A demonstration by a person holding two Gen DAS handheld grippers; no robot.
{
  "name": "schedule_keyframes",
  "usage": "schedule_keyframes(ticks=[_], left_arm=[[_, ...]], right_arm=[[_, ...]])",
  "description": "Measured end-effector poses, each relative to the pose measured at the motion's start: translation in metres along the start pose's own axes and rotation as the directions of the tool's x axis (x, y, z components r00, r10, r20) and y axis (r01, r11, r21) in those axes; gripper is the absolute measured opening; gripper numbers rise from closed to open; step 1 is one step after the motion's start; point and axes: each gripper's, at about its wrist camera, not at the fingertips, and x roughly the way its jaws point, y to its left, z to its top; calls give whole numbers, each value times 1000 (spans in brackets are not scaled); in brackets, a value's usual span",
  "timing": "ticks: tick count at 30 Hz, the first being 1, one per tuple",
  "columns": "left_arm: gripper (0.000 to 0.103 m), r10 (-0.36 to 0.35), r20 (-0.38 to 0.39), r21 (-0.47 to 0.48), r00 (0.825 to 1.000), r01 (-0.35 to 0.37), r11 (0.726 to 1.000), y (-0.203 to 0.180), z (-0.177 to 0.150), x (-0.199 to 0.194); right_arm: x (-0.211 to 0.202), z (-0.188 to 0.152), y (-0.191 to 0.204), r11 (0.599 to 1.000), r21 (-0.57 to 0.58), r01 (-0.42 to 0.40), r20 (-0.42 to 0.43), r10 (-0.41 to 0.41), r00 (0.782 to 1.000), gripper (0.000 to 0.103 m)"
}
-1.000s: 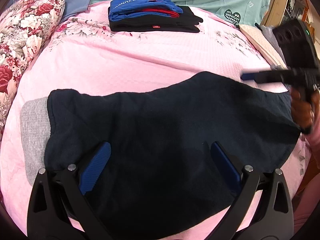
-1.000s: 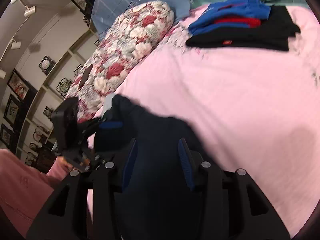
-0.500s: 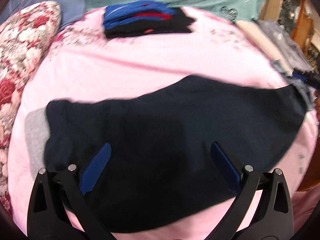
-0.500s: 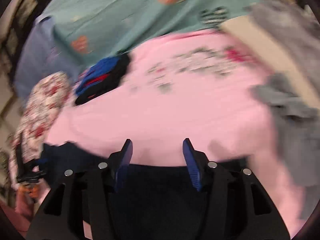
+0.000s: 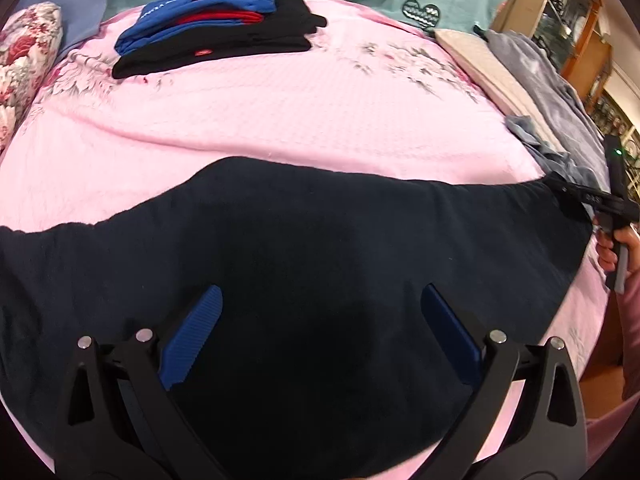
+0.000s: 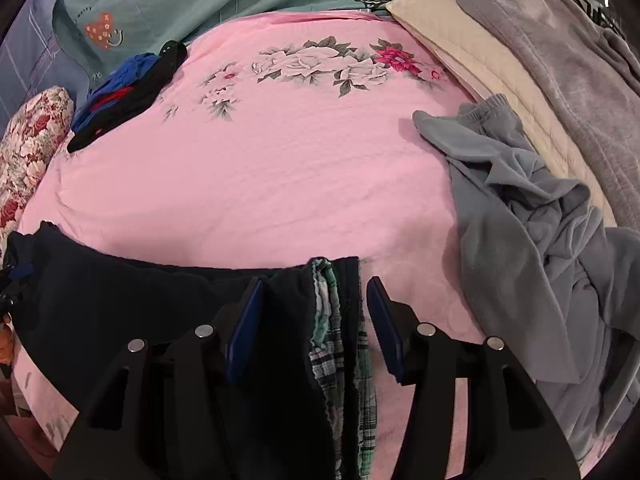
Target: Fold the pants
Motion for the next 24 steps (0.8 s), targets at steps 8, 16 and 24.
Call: schedule_keyframes(ticks=[8, 16, 24], left_arm=[[101, 55, -19, 43, 998, -54, 998, -8, 1, 7], [101, 38, -11, 31, 999, -38, 999, -6, 0, 4], [101, 103, -44, 105, 994, -98, 990, -22, -1, 13]], right_arm=[[7, -1, -18, 995, 88, -55, 1, 55, 998, 63], [-18, 7, 33, 989, -118, 94, 40, -90, 995, 13], [9, 7, 9, 990, -80, 117, 32, -114, 993, 16]])
